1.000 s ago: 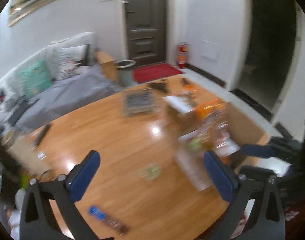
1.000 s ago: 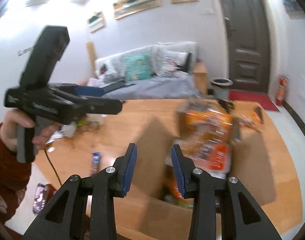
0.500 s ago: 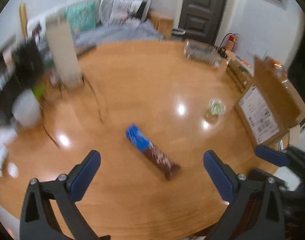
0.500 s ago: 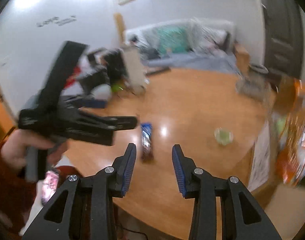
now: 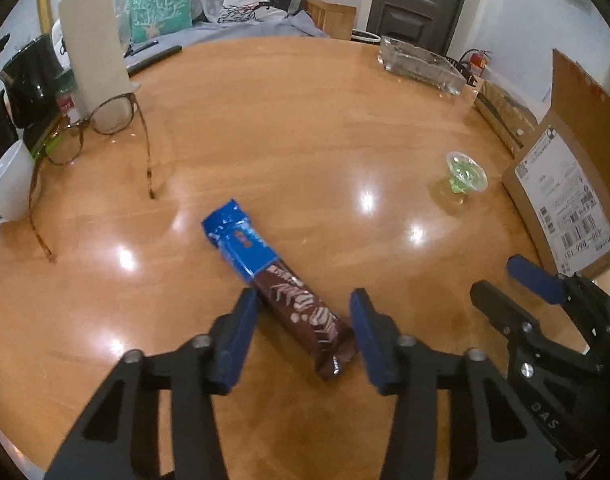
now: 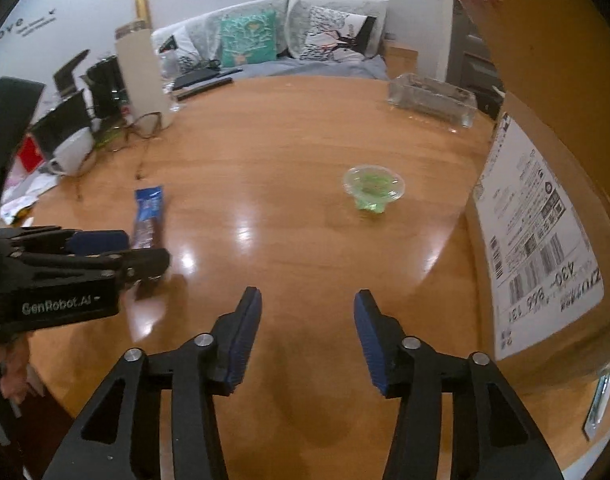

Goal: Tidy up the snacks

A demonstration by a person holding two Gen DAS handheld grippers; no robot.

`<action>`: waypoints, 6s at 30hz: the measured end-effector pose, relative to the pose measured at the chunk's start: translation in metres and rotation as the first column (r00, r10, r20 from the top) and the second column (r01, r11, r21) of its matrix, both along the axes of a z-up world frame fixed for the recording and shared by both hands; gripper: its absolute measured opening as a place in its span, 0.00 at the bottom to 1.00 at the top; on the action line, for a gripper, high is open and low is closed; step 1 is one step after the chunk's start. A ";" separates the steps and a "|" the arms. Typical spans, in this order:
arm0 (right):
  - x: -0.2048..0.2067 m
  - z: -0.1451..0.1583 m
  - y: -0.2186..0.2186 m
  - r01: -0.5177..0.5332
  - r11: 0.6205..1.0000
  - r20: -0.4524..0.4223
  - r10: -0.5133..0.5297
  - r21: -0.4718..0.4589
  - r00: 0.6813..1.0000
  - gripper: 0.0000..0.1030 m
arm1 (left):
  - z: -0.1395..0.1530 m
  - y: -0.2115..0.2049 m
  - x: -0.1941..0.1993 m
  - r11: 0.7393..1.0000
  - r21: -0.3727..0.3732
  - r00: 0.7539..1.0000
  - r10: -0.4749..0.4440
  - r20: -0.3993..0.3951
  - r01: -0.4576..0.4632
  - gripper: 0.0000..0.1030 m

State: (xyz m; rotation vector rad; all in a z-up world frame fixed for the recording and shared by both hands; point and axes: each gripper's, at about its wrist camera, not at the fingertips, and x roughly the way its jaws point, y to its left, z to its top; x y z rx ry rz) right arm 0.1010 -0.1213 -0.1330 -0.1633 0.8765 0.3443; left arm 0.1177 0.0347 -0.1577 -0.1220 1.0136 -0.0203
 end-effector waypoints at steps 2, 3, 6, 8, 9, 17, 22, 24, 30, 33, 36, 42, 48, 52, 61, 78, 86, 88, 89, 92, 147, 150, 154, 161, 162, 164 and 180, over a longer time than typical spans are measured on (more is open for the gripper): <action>0.004 -0.002 -0.002 0.018 1.000 0.007 -0.018 -0.015 1.000 0.44 | 0.002 0.000 0.004 1.000 -0.011 1.000 -0.002 0.008 0.002 0.28; 0.009 -0.003 -0.002 0.032 0.999 0.007 -0.031 -0.028 0.999 0.44 | 0.002 0.000 0.006 1.000 -0.005 1.000 -0.007 0.012 0.007 0.24; 0.023 -0.006 -0.001 0.072 0.995 0.005 -0.071 -0.066 0.997 0.52 | 0.008 0.003 0.007 0.999 0.018 0.999 -0.028 0.018 0.028 0.19; 0.033 -0.008 -0.004 0.093 0.993 -0.002 -0.093 -0.070 0.996 0.52 | 0.009 0.004 0.009 0.999 0.023 0.999 -0.040 0.022 0.040 0.19; 0.037 -0.007 -0.005 0.107 0.992 -0.001 -0.107 -0.071 0.994 0.54 | 0.009 0.004 0.010 0.999 0.022 0.999 -0.042 0.025 0.041 0.18; 0.077 -0.004 -0.004 0.148 0.986 -0.017 -0.149 -0.071 0.989 0.59 | 0.008 0.009 0.012 0.997 0.020 0.997 -0.070 0.035 0.069 0.18; 0.100 -0.001 -0.001 0.139 0.987 -0.004 -0.140 -0.079 0.990 0.53 | 0.007 0.014 0.010 0.998 0.011 0.997 -0.068 0.040 0.068 0.18; 0.107 -0.004 0.002 0.129 0.985 0.005 -0.129 -0.112 0.992 0.41 | 0.007 0.015 0.010 0.998 0.007 0.997 -0.067 0.040 0.067 0.18; 0.098 -0.002 0.000 0.109 0.991 0.016 -0.108 -0.078 0.994 0.40 | 0.008 0.018 0.006 0.998 -0.004 0.997 -0.063 0.050 0.064 0.18; 0.082 0.002 0.001 0.064 0.997 0.009 -0.064 -0.053 0.998 0.40 | 0.010 0.021 0.001 0.998 -0.017 0.996 -0.065 0.061 0.066 0.18; 0.062 0.008 0.002 0.010 1.000 0.005 -0.010 -0.017 1.000 0.40 | 0.017 0.024 -0.005 0.998 -0.022 0.995 -0.064 0.082 0.066 0.17; 0.028 0.017 0.008 -0.074 0.997 0.001 0.074 0.005 0.997 0.40 | 0.027 0.024 -0.013 0.996 0.039 0.993 -0.081 0.085 0.077 0.17; 0.012 0.013 0.009 -0.106 0.994 -0.023 0.107 0.011 0.994 0.40 | 0.009 0.025 -0.015 0.997 0.010 0.997 -0.073 0.033 0.072 0.23; 0.010 0.009 0.005 -0.104 0.994 -0.039 0.105 0.030 0.994 0.40 | 0.007 0.019 -0.012 0.996 0.042 0.996 -0.081 0.038 0.080 0.33; 0.013 0.008 -0.002 -0.102 0.993 -0.035 0.104 0.053 0.994 0.40 | 0.003 0.004 -0.001 0.989 0.128 0.994 -0.082 0.078 0.072 0.16; -0.022 0.081 0.021 -0.270 0.959 0.104 0.261 0.083 0.960 0.40 | 0.097 0.013 -0.042 0.991 0.122 0.957 -0.094 0.276 0.063 0.16; -0.042 0.166 0.005 -0.318 0.945 0.262 0.287 0.081 0.921 0.40 | 0.186 -0.011 -0.056 0.979 0.144 0.891 -0.195 0.410 0.148 0.16; -0.043 0.181 -0.005 -0.312 0.947 0.285 0.278 0.080 0.917 0.40 | 0.202 -0.024 -0.055 0.972 0.150 0.875 -0.228 0.428 0.180 0.16; -0.044 0.189 -0.012 -0.304 0.949 0.298 0.269 0.078 0.916 0.40 | 0.213 -0.033 -0.055 0.966 0.157 0.861 -0.255 0.439 0.206 0.16; -0.048 0.205 -0.042 -0.262 0.963 0.329 0.228 0.065 0.917 0.40 | 0.235 -0.060 -0.054 0.948 0.159 0.830 -0.318 0.459 0.276 0.16; -0.020 0.188 -0.214 -0.014 0.994 0.302 -0.021 0.112 0.953 0.64 | 0.251 -0.153 -0.033 0.971 0.108 0.775 -0.235 0.586 0.213 0.99; -0.031 0.202 -0.206 -0.054 0.986 0.395 -0.013 0.159 0.919 0.73 | 0.251 -0.133 -0.046 0.989 0.115 0.765 -0.141 0.629 0.088 1.00; -0.039 0.209 -0.192 -0.104 0.974 0.480 -0.005 0.201 0.877 0.87 | 0.240 -0.111 -0.057 0.993 0.118 0.773 -0.054 0.632 -0.027 0.99; -0.035 0.196 -0.173 -0.092 0.971 0.503 -0.032 0.221 0.864 1.00 | 0.212 -0.089 -0.060 0.981 0.154 0.799 0.005 0.601 -0.122 0.99; -0.033 0.193 -0.171 -0.089 0.971 0.493 -0.033 0.222 0.869 1.00 | 0.209 -0.088 -0.059 0.981 0.153 0.802 0.007 0.598 -0.123 1.00; -0.030 0.186 -0.169 -0.073 0.973 0.477 -0.042 0.221 0.878 1.00 | 0.204 -0.085 -0.061 0.982 0.143 0.807 0.013 0.590 -0.120 0.99; -0.031 0.183 -0.168 -0.070 0.974 0.472 -0.041 0.216 0.881 1.00 | 0.202 -0.086 -0.063 0.987 0.111 0.811 0.030 0.585 -0.117 0.99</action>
